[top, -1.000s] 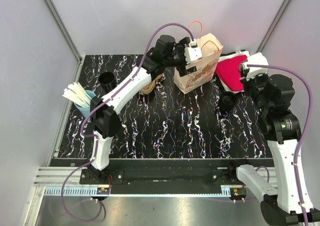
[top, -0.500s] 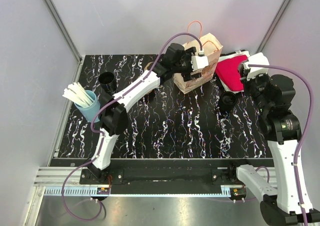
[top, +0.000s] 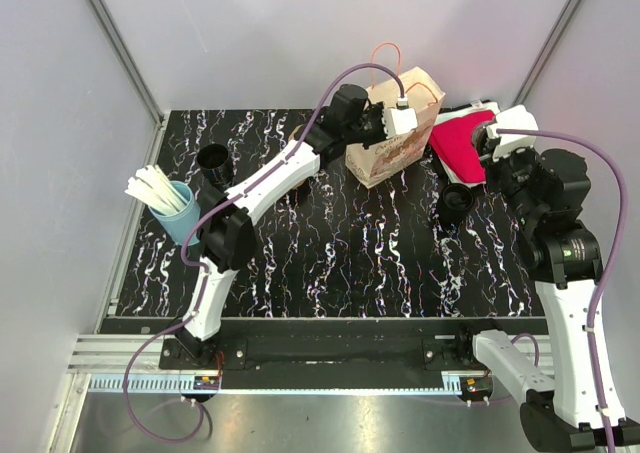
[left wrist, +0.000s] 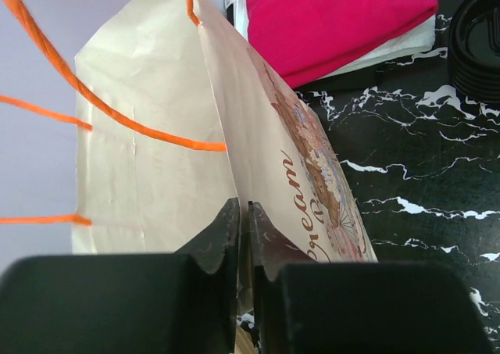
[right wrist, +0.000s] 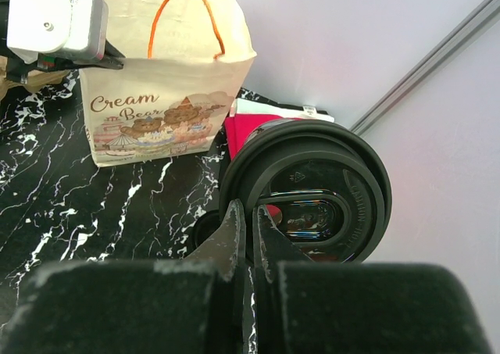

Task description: Pack the takeout coffee

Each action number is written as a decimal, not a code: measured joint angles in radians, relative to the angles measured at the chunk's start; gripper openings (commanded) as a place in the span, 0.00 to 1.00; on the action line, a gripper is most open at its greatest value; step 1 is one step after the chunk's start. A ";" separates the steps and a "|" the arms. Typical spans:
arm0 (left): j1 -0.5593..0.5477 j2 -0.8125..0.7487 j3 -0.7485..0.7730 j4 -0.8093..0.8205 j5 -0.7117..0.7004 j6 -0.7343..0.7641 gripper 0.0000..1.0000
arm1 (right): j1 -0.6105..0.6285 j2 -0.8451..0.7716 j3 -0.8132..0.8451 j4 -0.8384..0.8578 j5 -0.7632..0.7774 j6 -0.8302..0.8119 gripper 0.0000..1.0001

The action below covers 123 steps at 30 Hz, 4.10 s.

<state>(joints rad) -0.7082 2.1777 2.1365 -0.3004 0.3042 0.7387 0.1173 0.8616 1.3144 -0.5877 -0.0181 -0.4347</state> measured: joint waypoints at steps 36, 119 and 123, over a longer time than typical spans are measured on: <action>-0.077 -0.650 -0.576 -0.261 0.073 -0.374 0.00 | -0.002 0.326 0.477 -0.239 -0.266 0.203 0.00; 0.135 -0.528 -0.482 -0.084 0.002 -0.390 0.39 | 0.361 0.824 0.587 -0.513 -0.281 -0.044 0.00; 0.135 -0.521 -0.482 -0.082 0.002 -0.392 0.37 | 0.362 0.826 0.583 -0.519 -0.282 -0.104 0.00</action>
<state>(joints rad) -0.5728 1.6562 1.6543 -0.3828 0.3058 0.3470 0.4797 1.6878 1.8973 -1.1069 -0.3000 -0.5388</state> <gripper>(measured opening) 0.382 0.021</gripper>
